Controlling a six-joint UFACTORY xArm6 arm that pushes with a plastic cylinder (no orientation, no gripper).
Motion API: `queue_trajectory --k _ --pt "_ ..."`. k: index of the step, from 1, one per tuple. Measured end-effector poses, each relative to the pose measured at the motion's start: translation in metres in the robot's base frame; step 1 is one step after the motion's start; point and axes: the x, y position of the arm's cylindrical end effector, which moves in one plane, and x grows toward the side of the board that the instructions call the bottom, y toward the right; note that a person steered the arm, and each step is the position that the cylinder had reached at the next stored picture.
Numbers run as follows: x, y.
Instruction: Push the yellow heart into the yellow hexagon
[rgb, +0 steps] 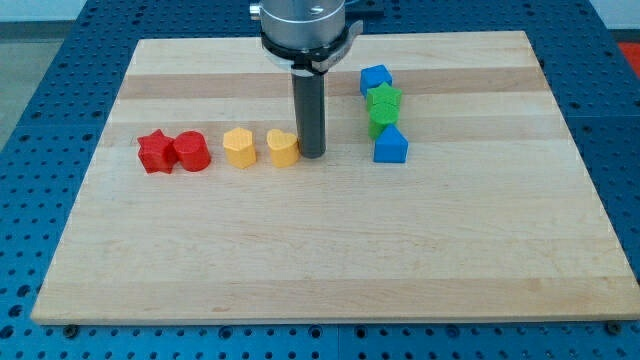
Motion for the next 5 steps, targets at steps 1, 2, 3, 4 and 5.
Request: queue_trajectory --k 1,2,3,4,5 --pt "0.000 -0.003" --pt "0.000 -0.010" --pt "0.000 -0.016" --pt "0.000 -0.022" --pt "0.000 -0.028"
